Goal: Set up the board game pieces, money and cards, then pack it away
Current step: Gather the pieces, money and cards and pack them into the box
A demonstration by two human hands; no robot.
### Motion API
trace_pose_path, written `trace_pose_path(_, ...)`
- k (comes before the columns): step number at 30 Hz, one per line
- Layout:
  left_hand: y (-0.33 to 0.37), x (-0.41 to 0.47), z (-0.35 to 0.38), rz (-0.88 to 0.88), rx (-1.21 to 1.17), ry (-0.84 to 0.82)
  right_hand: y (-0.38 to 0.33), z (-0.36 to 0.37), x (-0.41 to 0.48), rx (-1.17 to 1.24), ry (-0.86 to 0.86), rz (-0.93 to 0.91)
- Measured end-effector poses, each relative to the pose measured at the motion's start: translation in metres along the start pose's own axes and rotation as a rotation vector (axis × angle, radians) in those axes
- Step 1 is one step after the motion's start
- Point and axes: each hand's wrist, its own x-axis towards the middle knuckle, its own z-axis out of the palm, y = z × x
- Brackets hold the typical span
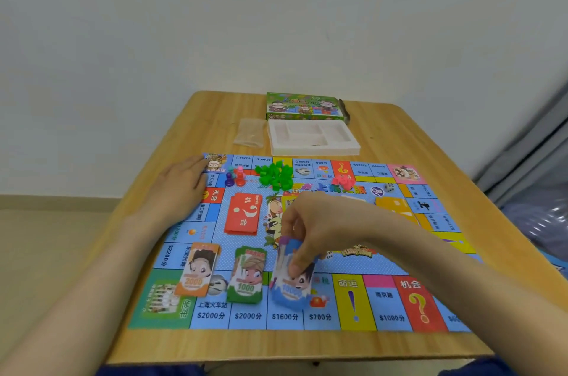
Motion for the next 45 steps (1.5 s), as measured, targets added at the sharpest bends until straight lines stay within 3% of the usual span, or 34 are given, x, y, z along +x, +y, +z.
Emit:
trace_pose_path(6,-0.001,0.001,0.0,-0.012,0.001,-0.003,-0.001,0.009,0.009,-0.241,0.04,0.007)
trace_pose_path(14,-0.001,0.0,0.0,-0.003,0.002,0.0,-0.007,0.011,0.006,-0.366,0.054,0.003)
trace_pose_path(30,-0.001,-0.001,0.0,0.002,-0.007,0.006,-0.006,0.014,0.0,-0.295,0.094,-0.02)
trace_pose_path(39,0.0,0.0,0.001,0.002,0.008,0.005,-0.026,-0.01,0.001,-0.038,-0.006,-0.035)
trace_pose_path(45,0.001,-0.001,0.0,-0.005,0.003,0.013,-0.044,0.012,0.029,-0.176,-0.027,-0.067)
